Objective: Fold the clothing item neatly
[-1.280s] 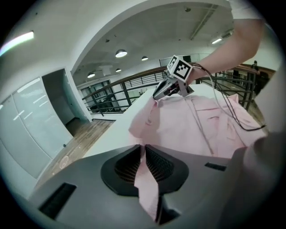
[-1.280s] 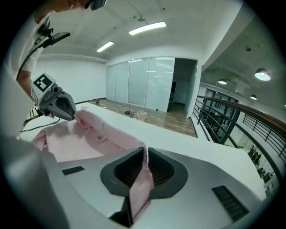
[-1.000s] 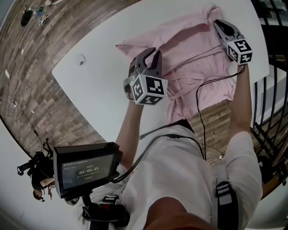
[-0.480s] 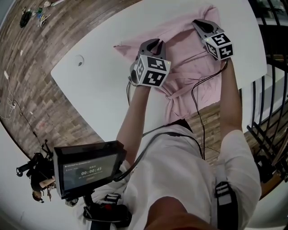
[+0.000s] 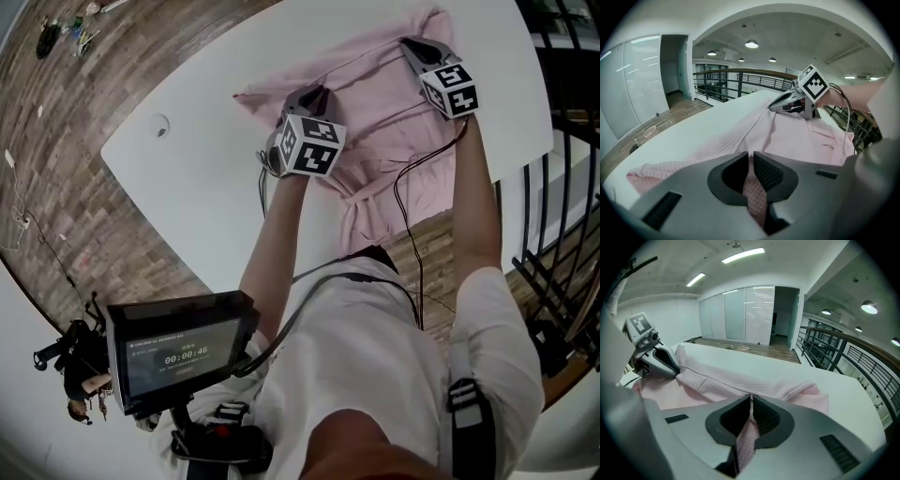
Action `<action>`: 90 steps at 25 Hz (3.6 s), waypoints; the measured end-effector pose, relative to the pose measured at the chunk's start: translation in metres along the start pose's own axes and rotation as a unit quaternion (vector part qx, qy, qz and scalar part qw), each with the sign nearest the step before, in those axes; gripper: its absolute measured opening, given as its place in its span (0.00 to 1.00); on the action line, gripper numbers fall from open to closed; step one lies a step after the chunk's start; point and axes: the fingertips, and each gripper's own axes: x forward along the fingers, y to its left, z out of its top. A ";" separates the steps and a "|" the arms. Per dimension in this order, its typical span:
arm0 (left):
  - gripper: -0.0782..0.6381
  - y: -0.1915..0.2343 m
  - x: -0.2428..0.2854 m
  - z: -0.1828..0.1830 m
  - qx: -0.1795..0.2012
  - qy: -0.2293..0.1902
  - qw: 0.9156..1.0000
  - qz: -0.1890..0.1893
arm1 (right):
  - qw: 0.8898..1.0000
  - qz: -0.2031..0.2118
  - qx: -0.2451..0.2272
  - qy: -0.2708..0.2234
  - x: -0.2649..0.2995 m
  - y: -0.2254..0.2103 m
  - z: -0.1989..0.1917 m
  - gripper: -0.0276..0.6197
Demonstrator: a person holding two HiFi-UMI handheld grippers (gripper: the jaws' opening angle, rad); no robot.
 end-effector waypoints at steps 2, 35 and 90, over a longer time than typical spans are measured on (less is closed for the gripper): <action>0.16 0.000 0.000 0.000 0.002 -0.003 1.000 0.004 | 1.000 -0.006 0.000 0.002 0.000 0.000 0.000 0.08; 0.16 0.085 -0.041 0.010 -0.001 -0.028 0.986 0.166 | 0.991 -0.086 0.055 -0.086 -0.024 -0.044 0.045 0.06; 0.11 -0.359 -0.162 -0.114 -0.017 -0.029 0.994 0.100 | 0.985 0.097 0.057 -0.131 -0.367 0.143 -0.186 0.05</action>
